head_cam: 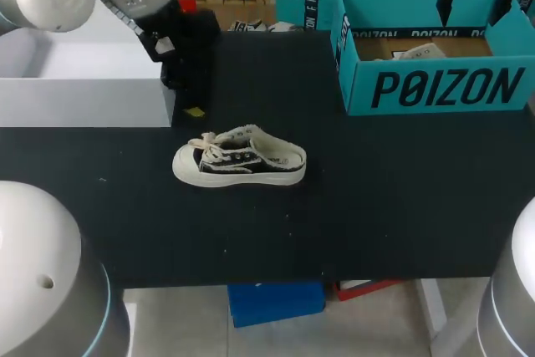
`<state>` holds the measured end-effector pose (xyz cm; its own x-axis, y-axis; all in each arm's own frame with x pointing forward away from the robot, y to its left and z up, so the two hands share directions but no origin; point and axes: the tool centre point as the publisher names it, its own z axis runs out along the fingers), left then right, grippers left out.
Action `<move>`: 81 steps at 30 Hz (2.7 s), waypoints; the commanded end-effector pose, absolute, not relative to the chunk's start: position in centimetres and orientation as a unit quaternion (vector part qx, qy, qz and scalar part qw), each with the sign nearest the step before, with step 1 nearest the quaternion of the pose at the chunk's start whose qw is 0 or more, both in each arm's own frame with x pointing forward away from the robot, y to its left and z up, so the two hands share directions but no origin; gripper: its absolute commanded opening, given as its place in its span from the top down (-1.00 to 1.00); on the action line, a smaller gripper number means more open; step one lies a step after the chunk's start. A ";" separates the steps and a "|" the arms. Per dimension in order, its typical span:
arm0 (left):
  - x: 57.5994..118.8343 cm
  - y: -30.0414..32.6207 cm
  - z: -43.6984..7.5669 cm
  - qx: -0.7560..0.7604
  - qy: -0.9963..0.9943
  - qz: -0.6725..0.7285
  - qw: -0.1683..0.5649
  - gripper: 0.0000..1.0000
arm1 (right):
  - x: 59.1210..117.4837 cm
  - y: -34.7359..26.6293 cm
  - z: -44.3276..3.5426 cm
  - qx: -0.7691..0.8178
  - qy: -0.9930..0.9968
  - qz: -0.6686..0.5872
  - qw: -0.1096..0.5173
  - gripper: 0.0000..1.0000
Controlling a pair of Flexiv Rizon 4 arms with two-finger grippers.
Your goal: Take the shoe out of the shoebox, open the shoe tongue, remove and reinsert the insole, then place the shoe into the shoebox
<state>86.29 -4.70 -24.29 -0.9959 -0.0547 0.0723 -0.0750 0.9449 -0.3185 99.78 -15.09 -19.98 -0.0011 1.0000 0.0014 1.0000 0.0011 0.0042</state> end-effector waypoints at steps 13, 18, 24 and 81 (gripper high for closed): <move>86.1 -1.5 -23.4 0.025 -0.957 0.287 0.028 -1.00 | 99.8 -13.5 -18.1 0.651 0.758 -0.003 0.038 -1.00; 86.1 -1.5 -23.4 0.025 -0.957 0.287 0.028 -1.00 | 98.2 -10.8 -14.4 0.482 0.867 0.051 0.115 -1.00; 86.1 -1.5 -23.4 0.025 -0.957 0.287 0.028 -1.00 | 95.0 -8.3 -12.8 0.238 0.955 0.105 0.143 -1.00; 86.1 -1.5 -23.4 0.025 -0.957 0.287 0.028 -1.00 | 86.6 3.8 -20.5 -0.007 0.973 0.192 0.125 -1.00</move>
<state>86.12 -1.48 -23.24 -0.9970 -0.0311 0.0716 -0.0653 0.8355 -0.5456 87.66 3.79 -19.67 -0.9846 0.0156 -0.1741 -0.0475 0.9347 0.3523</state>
